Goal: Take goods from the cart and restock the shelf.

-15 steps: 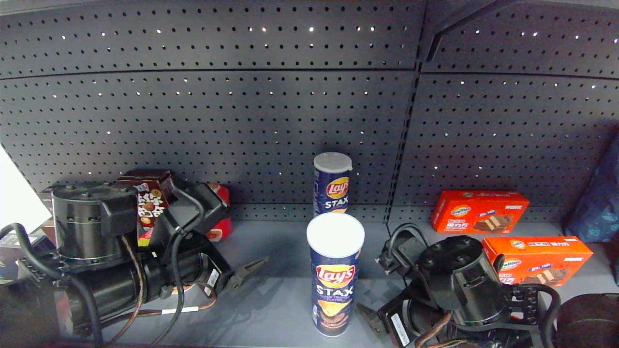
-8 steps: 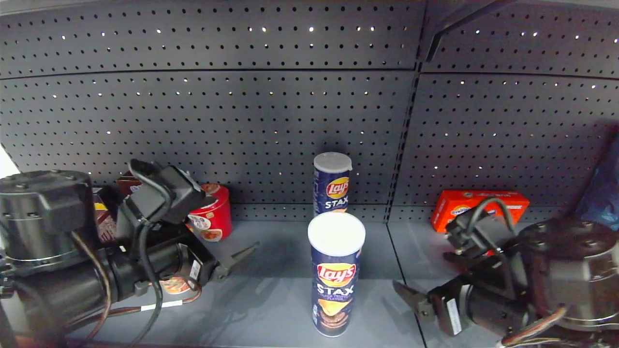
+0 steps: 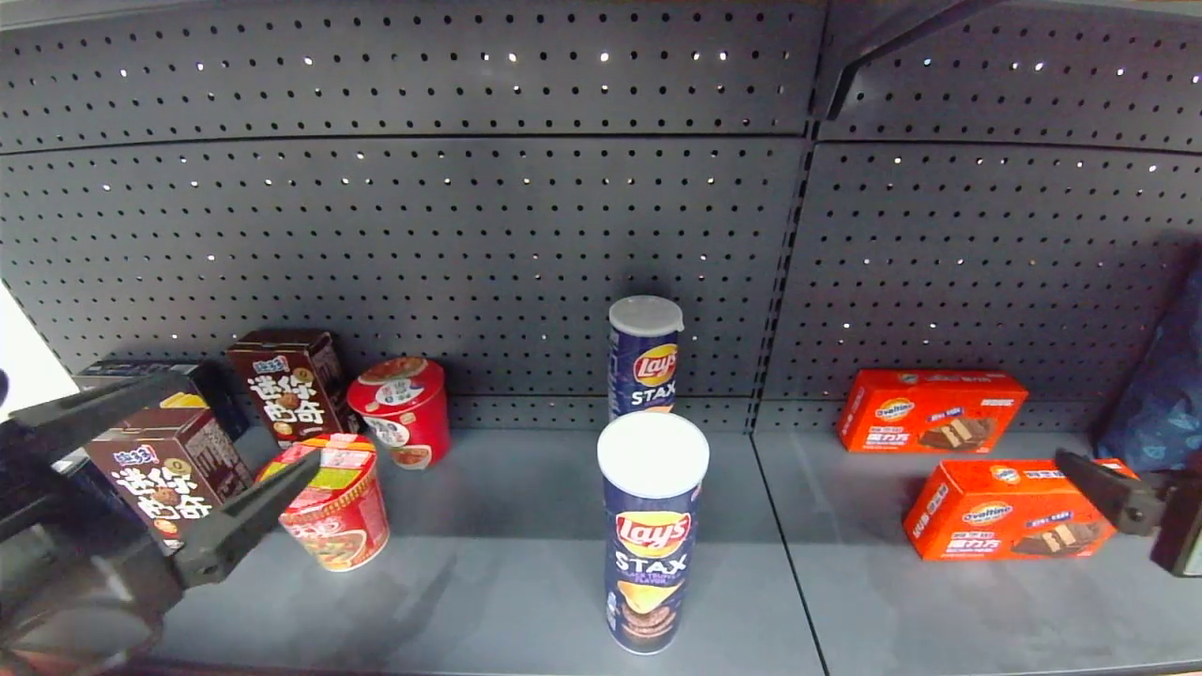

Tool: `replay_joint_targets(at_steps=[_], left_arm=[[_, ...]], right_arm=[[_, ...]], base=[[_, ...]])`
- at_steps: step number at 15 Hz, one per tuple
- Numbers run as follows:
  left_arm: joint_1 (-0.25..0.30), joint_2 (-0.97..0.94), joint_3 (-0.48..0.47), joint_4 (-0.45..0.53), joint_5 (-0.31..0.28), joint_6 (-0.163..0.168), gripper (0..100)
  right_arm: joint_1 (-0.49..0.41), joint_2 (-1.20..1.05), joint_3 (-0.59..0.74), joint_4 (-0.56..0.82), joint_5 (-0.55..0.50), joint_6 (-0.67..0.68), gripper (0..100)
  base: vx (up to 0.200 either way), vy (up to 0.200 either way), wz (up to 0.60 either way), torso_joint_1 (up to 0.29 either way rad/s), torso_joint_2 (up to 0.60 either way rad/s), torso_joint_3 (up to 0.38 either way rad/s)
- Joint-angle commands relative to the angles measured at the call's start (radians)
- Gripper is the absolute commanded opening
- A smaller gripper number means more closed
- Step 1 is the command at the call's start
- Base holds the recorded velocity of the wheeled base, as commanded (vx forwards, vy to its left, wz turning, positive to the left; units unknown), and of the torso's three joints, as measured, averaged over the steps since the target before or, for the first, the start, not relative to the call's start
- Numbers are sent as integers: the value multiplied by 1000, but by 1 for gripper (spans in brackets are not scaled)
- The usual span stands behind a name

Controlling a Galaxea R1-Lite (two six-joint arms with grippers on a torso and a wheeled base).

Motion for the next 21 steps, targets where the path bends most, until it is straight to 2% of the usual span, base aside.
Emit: replay_joint_targets(at_steps=[1, 2, 3, 4, 5, 6, 7, 8, 9, 10, 11, 12, 13, 14, 15, 16, 17, 18, 20, 21], left_arm=[[143, -349, 174, 94, 94, -57, 100], [160, -446, 201, 160, 137, -75, 100], [196, -579, 214, 284, 161, -81, 100], [298, -786, 206, 556, 158, -81, 100], [325, -911, 214, 689, 158, -81, 100], [318, -909, 215, 689, 160, -89, 100], [302, -906, 217, 631, 114, -94, 100], [264, -929, 237, 631, 20, -92, 100], [275, -969, 266, 639, -55, -91, 100], [278, -969, 301, 626, -67, -83, 100], [276, -969, 312, 622, -69, -75, 100], [278, -969, 336, 600, -75, -61, 100], [276, -969, 350, 562, -86, -71, 100], [278, -969, 359, 541, -81, -94, 100], [278, -969, 373, 553, -76, -114, 100], [278, -969, 373, 557, -58, -123, 100], [279, -969, 373, 557, -10, -138, 100], [279, -969, 373, 559, 22, -180, 100], [279, -969, 373, 559, 14, -173, 100], [279, -969, 373, 560, -6, -181, 100]], right_arm=[[-117, -317, 87, 163, -76, 3, 100], [-149, -398, 116, 235, -113, 5, 100], [-224, -496, 136, 322, -119, 0, 100], [-413, -634, 141, 489, -111, 0, 100], [-467, -728, 154, 568, -81, 2, 100], [-470, -837, 183, 598, -12, -10, 100], [-470, -880, 233, 575, 47, -15, 100], [-470, -874, 260, 489, 105, -10, 100], [-470, -874, 317, 391, 243, -21, 100], [-470, -874, 398, 299, 364, -40, 100], [-470, -874, 432, 253, 380, -61, 100], [-470, -874, 437, 285, 390, -89, 100], [-470, -874, 434, 335, 403, -96, 100], [-471, -872, 435, 324, 409, -99, 100], [-471, -874, 435, 324, 409, -99, 100], [-471, -872, 435, 324, 409, -98, 100], [-471, -872, 435, 324, 409, -99, 100], [-471, -872, 435, 324, 409, -99, 100], [-471, -872, 435, 324, 409, -99, 100], [-471, -872, 435, 324, 409, -99, 100]], base=[[0, 0, 0, 0, 0, 0], [0, 0, 0, 0, 0, 0], [0, 0, 0, 0, 0, 0], [0, 0, 0, 0, 0, 0], [0, 0, 0, 0, 0, 0], [0, 0, 0, 0, 0, 0], [0, 0, 0, 0, 0, 0], [0, 0, 0, 0, 0, 0], [0, 0, 0, 0, 0, 0], [0, 0, 0, 0, 0, 0], [0, 0, 0, 0, 0, 0], [0, 0, 0, 0, 0, 0], [0, 0, 0, 0, 0, 0], [0, 0, 0, 0, 0, 0], [0, 0, 0, 0, 0, 0], [0, 0, 0, 0, 0, 0], [0, 0, 0, 0, 0, 0], [0, 0, 0, 0, 0, 0], [0, 0, 0, 0, 0, 0], [0, 0, 0, 0, 0, 0]])
